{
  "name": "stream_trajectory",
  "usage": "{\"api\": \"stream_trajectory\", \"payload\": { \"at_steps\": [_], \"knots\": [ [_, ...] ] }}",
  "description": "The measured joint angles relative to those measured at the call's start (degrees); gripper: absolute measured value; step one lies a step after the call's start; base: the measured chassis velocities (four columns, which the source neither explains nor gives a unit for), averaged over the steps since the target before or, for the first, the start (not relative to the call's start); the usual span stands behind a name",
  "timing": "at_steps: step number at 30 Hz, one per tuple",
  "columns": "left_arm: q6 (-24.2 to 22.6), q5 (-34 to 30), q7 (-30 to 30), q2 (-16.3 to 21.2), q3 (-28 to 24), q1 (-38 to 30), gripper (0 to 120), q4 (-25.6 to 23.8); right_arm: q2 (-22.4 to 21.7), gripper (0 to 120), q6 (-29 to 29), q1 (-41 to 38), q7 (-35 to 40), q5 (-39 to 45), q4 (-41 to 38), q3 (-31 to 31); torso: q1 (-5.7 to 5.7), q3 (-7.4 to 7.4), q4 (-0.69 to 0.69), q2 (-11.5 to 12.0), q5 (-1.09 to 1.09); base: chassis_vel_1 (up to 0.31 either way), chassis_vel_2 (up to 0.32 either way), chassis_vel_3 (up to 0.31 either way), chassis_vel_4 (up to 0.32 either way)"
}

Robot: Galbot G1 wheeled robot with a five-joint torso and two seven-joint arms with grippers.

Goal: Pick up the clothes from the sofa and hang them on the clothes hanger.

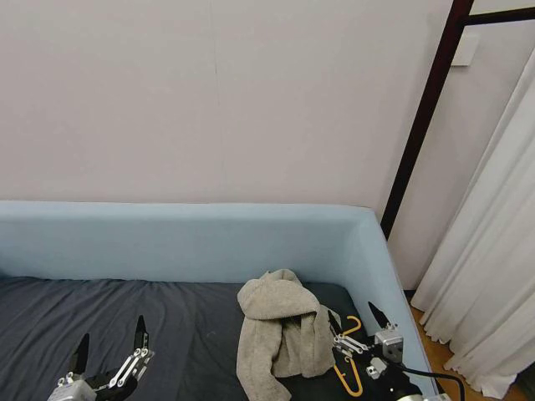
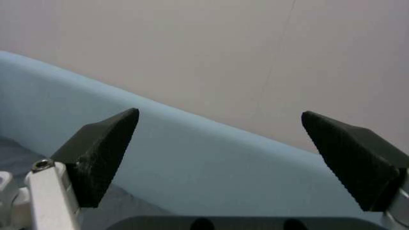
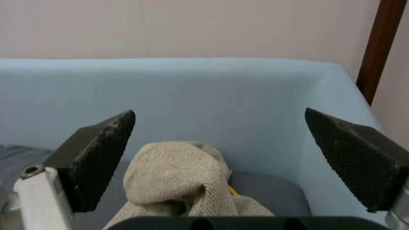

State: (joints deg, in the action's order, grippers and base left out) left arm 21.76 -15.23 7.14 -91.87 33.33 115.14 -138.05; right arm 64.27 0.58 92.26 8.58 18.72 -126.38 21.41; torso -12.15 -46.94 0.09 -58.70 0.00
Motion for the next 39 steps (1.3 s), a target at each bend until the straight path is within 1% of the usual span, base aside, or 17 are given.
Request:
{"api": "stream_trajectory", "payload": {
  "at_steps": [5, 9, 11, 12, 13, 14, 15, 17, 19, 21, 22, 25, 28, 29, 31, 39],
  "knots": [
    [0.47, 0.18, -0.06, -0.08, -0.01, 0.29, 100, 0.01, 0.01, 100, -0.57, -0.03, -0.72, 0.06, -0.2, -0.11, 0.0, 0.0, 0.0, 0.0, 0.0, 0.0, 0.0, 0.0, 0.0],
    [0.68, 0.21, 0.0, 0.06, 0.37, 0.16, 100, 0.34, -0.83, 100, -0.71, -1.47, -2.83, 0.49, 2.02, -0.49, 0.0, 0.0, 0.0, 0.0, 0.0, 0.0, 0.0, 0.0, 0.0],
    [0.64, 0.21, 0.03, 0.76, 0.41, -0.6, 100, 1.06, -2.18, 100, -0.55, -3.49, -6.17, 0.86, 5.4, 0.16, 0.0, 0.0, -0.01, 0.0, 0.01, 0.0, 0.0, 0.0, 0.0],
    [0.65, 0.22, 0.02, 1.0, 0.38, -0.66, 100, 1.41, -3.17, 100, -0.33, -4.81, -8.17, 1.15, 7.29, 0.42, 0.0, 0.0, 0.03, 0.0, 0.0, 0.0, 0.0, 0.0, 0.0],
    [0.8, 0.22, 0.02, 1.1, 0.4, -0.51, 100, 1.73, -3.97, 100, -0.29, -6.09, -9.9, 1.67, 8.79, 0.39, 0.0, 0.0, 0.01, 0.0, 0.0, 0.0, 0.0, 0.0, 0.0],
    [0.8, 0.22, 0.02, 1.1, 0.4, -0.51, 100, 1.73, -3.97, 100, -0.29, -6.09, -9.9, 1.67, 8.79, 0.39, 0.0, 0.0, 0.01, 0.0, 0.0, 0.0, 0.0, 0.0, 0.0],
    [1.17, 0.24, 0.05, 1.12, 0.53, -0.27, 100, 1.97, -5.0, 100, -0.44, -7.75, -11.91, 2.49, 10.6, 0.09, 0.0, 0.0, 0.01, 0.0, -0.01, 0.0, 0.0, 0.0, 0.0],
    [1.87, 0.26, 0.39, 1.09, 1.02, 0.17, 100, 2.19, -6.66, 100, -1.3, -10.83, -14.9, 4.07, 13.6, -1.23, 0.0, 0.0, -0.02, 0.0, 0.01, 0.0, 0.0, 0.0, 0.0],
    [2.05, 0.28, 0.71, 1.09, 1.43, 0.43, 100, 2.16, -7.78, 100, -2.66, -14.25, -16.98, 4.93, 16.73, -2.87, 0.0, 0.0, -0.01, 0.0, 0.0, 0.0, 0.0, 0.0, 0.0],
    [2.05, 0.28, 0.77, 1.09, 1.54, 0.48, 100, 2.1, -8.07, 100, -3.07, -15.48, -17.48, 5.07, 17.88, -3.51, 0.0, 0.0, 0.0, 0.0, 0.0, 0.0, 0.0, 0.0, 0.0],
    [2.05, 0.3, 0.87, 1.1, 1.8, 0.52, 100, 1.81, -8.52, 100, -3.87, -18.79, -18.1, 5.2, 20.69, -5.23, 0.0, 0.0, 0.0, 0.0, 0.0, 0.0, 0.0, 0.0, 0.0],
    [1.65, 0.4, 1.08, 0.99, 1.95, 0.62, 100, 1.33, -8.6, 100, -5.15, -25.62, -17.7, 4.75, 26.99, -9.26, 0.0, -0.01, -0.01, 0.01, 0.0, 0.0, 0.0, 0.0, 0.0],
    [1.43, 0.48, 1.16, 0.86, 1.96, 0.66, 100, 1.17, -8.35, 100, -5.67, -27.95, -16.36, 3.96, 29.23, -10.88, 0.0, -0.01, -0.02, 0.0, 0.01, 0.0, 0.0, 0.0, 0.0],
    [1.2, 0.58, 1.42, 0.67, 2.0, 0.82, 100, 0.96, -7.8, 100, -6.76, -31.09, -13.39, 2.51, 32.5, -13.29, 0.0, -0.01, -0.03, 0.01, 0.0, 0.0, 0.0, 0.0, 0.0],
    [1.11, 0.63, 1.68, 0.55, 2.12, 1.05, 100, 0.75, -7.04, 100, -8.03, -33.27, -11.27, 1.52, 35.0, -15.31, -0.01, -0.01, -0.01, 0.0, 0.01, 0.0, 0.0, 0.0, 0.0],
    [1.03, 0.66, 2.94, 0.51, 2.99, 1.39, 100, 0.59, -4.74, 100, -10.12, -37.21, -9.73, -0.12, 38.95, -20.19, 0.0, 0.0, 0.0, 0.0, -0.01, 0.0, 0.0, 0.0, 0.0]
  ]
}}
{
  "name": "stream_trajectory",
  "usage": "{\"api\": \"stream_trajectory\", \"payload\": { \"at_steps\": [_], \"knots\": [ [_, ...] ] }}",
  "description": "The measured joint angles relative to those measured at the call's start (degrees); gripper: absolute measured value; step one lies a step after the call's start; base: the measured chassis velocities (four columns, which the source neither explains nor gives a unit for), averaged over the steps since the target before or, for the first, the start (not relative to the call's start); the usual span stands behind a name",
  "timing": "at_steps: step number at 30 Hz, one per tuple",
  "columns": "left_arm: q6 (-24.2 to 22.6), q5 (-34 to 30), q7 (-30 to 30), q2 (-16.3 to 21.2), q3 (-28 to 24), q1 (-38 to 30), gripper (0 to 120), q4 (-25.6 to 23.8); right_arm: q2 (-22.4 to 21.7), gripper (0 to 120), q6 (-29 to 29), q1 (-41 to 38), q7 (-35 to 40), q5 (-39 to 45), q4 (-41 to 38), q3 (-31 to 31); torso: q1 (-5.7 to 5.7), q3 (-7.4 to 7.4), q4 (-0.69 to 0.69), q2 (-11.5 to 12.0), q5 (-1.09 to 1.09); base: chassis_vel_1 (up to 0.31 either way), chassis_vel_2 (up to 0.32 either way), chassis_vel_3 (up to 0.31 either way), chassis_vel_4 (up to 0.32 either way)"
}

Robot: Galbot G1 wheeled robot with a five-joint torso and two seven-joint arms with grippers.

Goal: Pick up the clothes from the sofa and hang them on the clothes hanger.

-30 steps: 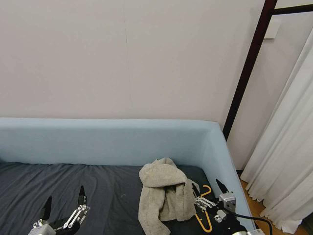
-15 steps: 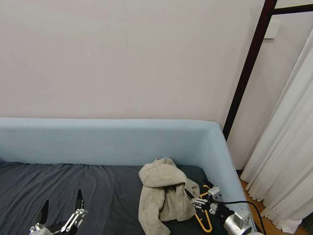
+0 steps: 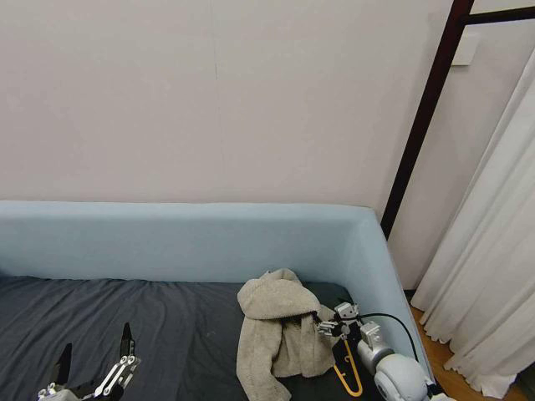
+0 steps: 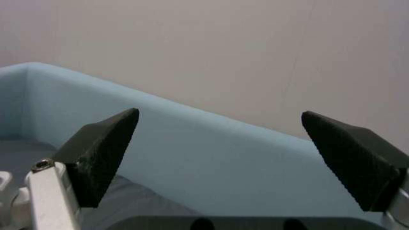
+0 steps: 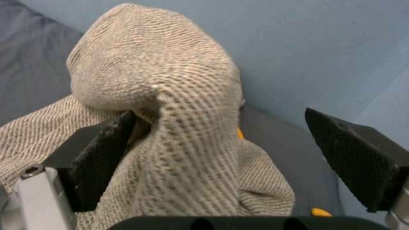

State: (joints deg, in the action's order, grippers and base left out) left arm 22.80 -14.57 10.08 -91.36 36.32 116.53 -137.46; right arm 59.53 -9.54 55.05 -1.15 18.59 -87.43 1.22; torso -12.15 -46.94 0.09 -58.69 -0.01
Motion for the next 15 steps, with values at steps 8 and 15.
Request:
{"api": "stream_trajectory", "payload": {
  "at_steps": [8, 15],
  "knots": [
    [0.04, 1.37, 0.71, -0.79, -0.76, -0.29, 100, 0.83, 0.92, 94, -0.04, -3.31, 0.35, -1.22, 3.28, -2.72, 0.0, 0.0, 0.0, 0.0, 0.01, 0.0, 0.0, 0.0, 0.0],
    [0.15, 1.67, 1.64, -0.81, -0.81, -0.35, 100, 1.0, 1.12, 70, 1.17, -3.06, 0.37, -0.65, 2.94, -2.2, 0.0, 0.0, 0.0, 0.0, 0.0, 0.0, 0.0, 0.0, 0.0]
  ]
}}
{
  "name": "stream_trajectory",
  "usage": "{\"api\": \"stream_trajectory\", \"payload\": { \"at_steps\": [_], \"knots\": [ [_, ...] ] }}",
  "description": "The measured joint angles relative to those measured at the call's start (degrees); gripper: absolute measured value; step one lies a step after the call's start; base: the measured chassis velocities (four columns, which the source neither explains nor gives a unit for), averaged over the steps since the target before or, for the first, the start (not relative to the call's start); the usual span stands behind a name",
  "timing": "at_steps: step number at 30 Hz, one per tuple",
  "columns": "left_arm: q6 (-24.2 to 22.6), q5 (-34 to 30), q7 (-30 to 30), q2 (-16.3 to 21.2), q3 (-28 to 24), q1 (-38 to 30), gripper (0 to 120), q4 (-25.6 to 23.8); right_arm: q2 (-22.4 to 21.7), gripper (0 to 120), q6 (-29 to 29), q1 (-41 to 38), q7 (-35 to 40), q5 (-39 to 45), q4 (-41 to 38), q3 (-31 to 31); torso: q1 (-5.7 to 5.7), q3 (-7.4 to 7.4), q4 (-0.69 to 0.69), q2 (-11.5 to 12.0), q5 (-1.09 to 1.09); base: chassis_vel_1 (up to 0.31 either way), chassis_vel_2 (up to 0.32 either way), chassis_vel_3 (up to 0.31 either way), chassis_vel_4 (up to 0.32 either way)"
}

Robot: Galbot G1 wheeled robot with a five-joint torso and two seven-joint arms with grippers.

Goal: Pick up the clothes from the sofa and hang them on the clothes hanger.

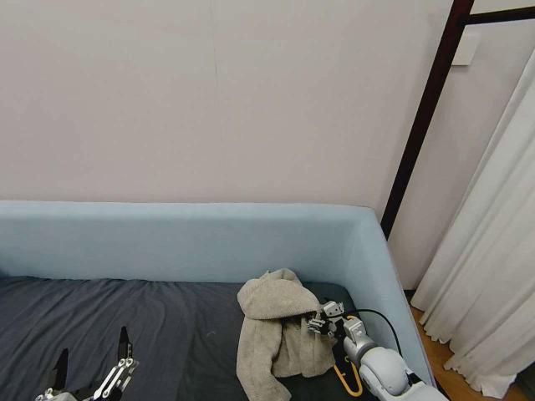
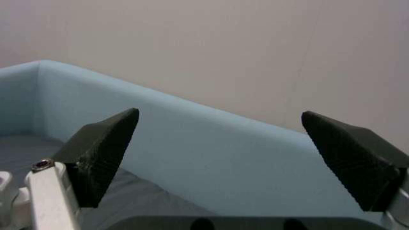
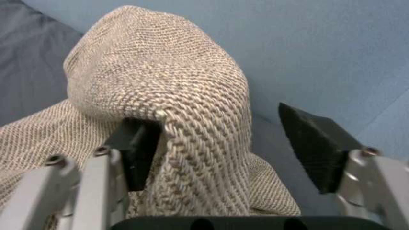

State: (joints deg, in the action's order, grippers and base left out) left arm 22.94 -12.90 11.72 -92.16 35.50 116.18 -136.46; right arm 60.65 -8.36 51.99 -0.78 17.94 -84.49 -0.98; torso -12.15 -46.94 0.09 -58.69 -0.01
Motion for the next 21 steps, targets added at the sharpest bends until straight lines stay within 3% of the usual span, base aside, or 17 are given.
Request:
{"api": "stream_trajectory", "payload": {
  "at_steps": [1, 8, 10, 14, 21],
  "knots": [
    [0.0, 0.0, 0.0, 0.0, 0.0, 0.0, 100, 0.0, 0.0, 70, 0.0, 0.0, 0.0, 0.0, 0.0, 0.0, 0.0, 0.0, 0.0, 0.0, 0.0, 0.0, 0.0, 0.0, 0.0],
    [-0.34, -0.37, 0.8, 0.31, -0.31, -0.2, 100, -0.06, 1.34, 40, 2.4, 0.46, 3.1, 2.28, -0.36, 0.42, 0.0, 0.0, 0.0, 0.0, 0.0, 0.0, 0.0, 0.0, 0.0],
    [-0.34, -0.38, 0.94, 0.4, -0.23, -0.2, 100, -0.06, 1.54, 36, 2.79, 0.48, 3.5, 2.58, -0.35, 0.43, 0.0, 0.0, 0.0, -0.01, 0.0, 0.0, 0.0, 0.0, 0.0],
    [-0.32, -0.43, 2.08, 0.9, -0.04, -0.29, 100, 0.03, 2.13, 16, 3.52, 0.71, 4.69, 3.54, -0.51, 0.56, 0.0, 0.0, 0.0, -0.01, 0.0, 0.0, 0.0, 0.0, 0.0],
    [-0.3, -0.87, 2.63, 1.37, 0.09, -0.72, 100, 0.2, 2.5, 0, 3.78, 0.73, 4.96, 4.15, -0.77, 0.71, 0.0, 0.0, 0.0, -0.01, 0.0, 0.0, 0.0, 0.0, 0.0]
  ]
}}
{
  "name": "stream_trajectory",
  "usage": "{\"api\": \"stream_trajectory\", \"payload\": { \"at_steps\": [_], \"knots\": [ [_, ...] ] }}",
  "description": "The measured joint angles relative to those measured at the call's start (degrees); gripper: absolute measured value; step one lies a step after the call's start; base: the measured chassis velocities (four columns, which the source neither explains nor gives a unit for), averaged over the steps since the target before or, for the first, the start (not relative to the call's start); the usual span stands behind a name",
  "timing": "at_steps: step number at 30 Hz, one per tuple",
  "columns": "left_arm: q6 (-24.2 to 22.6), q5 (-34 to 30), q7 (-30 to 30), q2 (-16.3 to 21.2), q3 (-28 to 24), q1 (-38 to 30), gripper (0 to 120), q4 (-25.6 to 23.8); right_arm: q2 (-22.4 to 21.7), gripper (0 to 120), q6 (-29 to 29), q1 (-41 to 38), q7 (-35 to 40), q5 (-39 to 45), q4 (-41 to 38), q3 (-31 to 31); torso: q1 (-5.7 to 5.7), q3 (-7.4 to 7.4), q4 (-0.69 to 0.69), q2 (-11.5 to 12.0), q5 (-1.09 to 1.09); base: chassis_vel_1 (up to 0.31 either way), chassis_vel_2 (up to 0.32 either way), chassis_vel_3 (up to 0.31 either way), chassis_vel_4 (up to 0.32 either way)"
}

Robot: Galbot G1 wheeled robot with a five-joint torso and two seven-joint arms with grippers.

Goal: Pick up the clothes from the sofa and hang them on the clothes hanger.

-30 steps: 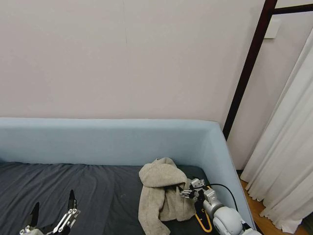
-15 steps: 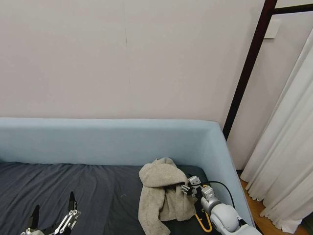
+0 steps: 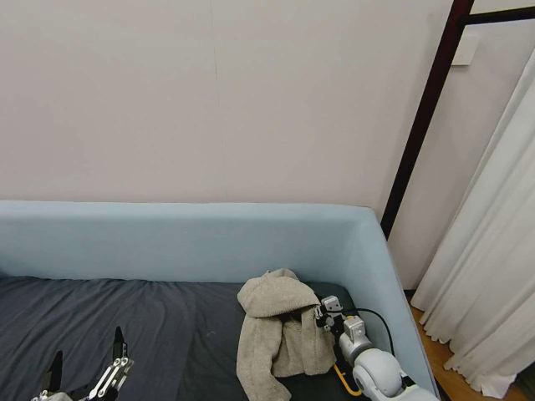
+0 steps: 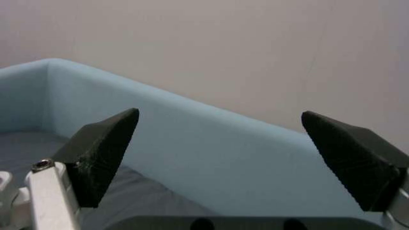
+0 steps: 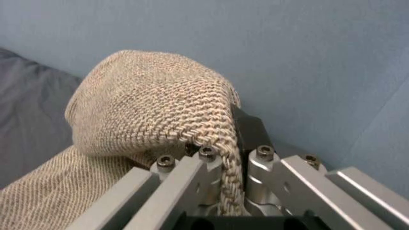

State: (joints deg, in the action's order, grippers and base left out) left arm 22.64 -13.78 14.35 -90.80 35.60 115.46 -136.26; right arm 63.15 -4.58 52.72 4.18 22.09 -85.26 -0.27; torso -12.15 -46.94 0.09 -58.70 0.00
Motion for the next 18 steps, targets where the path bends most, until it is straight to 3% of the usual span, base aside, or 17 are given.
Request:
{"api": "stream_trajectory", "payload": {
  "at_steps": [9, 13, 18],
  "knots": [
    [-0.01, -0.45, 0.16, 0.57, -0.02, -1.12, 100, 0.68, -0.29, 0, 3.63, -2.89, 2.65, 13.45, -5.78, 0.18, 0.0, 0.0, 0.01, 0.0, 0.01, 0.0, 0.0, 0.0, 0.0],
    [-0.2, -0.85, 0.19, 0.59, -0.16, -1.62, 100, 0.71, -1.22, 0, 2.68, -10.93, 7.36, 27.47, -12.54, 0.1, 0.0, 0.0, -0.02, 0.0, -0.01, 0.0, 0.0, 0.0, 0.0],
    [-0.25, -1.01, 0.38, 0.71, -0.01, -1.69, 100, 0.34, -3.75, 0, 2.81, -21.1, 8.25, 34.82, -13.12, -0.82, 0.0, 0.0, 0.0, 0.01, 0.0, 0.0, 0.0, 0.0, 0.0]
  ]
}}
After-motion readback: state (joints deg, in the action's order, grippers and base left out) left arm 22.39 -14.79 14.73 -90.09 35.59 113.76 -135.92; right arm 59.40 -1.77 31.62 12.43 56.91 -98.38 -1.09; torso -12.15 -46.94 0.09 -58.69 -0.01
